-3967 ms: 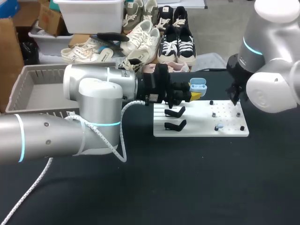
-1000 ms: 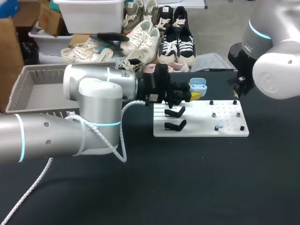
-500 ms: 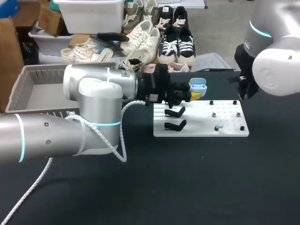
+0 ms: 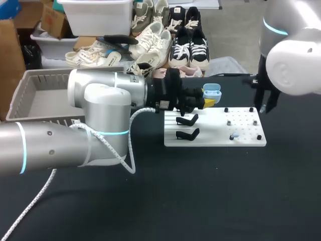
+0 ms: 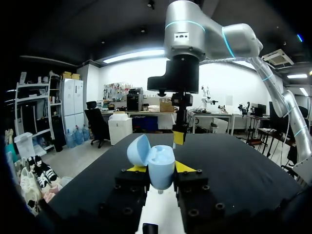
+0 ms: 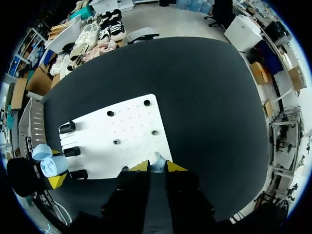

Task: Pick up each earbud case from the left stands, insert the matching earbuds, close the lid, and place the case in the box.

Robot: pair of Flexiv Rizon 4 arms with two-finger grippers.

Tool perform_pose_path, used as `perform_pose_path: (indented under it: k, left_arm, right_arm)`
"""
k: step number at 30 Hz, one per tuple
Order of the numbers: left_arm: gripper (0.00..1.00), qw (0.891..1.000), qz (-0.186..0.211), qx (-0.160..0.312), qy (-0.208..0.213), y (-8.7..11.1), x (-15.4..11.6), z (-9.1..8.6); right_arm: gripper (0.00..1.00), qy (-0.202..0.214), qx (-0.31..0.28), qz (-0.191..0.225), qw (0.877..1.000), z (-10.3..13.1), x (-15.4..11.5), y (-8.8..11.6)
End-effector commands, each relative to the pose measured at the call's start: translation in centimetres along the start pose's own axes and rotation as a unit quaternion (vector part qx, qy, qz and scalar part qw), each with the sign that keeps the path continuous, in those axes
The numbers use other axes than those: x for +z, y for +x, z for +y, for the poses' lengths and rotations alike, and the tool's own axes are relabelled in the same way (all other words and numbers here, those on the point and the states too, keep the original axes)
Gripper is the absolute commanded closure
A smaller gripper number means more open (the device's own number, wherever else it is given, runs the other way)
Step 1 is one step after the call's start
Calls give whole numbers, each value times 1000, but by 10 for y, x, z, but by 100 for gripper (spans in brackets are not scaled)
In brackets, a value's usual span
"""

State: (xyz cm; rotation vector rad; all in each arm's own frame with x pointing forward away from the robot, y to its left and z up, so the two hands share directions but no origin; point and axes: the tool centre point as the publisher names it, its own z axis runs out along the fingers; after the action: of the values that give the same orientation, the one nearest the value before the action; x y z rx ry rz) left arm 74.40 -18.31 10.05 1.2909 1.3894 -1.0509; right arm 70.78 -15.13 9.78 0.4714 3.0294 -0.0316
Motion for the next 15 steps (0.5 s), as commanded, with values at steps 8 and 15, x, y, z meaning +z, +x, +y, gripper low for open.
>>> perform_pose_path:
  k: [8,15]
  left_arm:
    - [100,1000,-1,1,-2,1,-1,-1]
    - [100,1000,-1,1,-2,1,-1,-1]
  right_arm:
    - [100,18,261,11,965,27,-64,32]
    - [100,34,241,-9,970,60,-89,31]
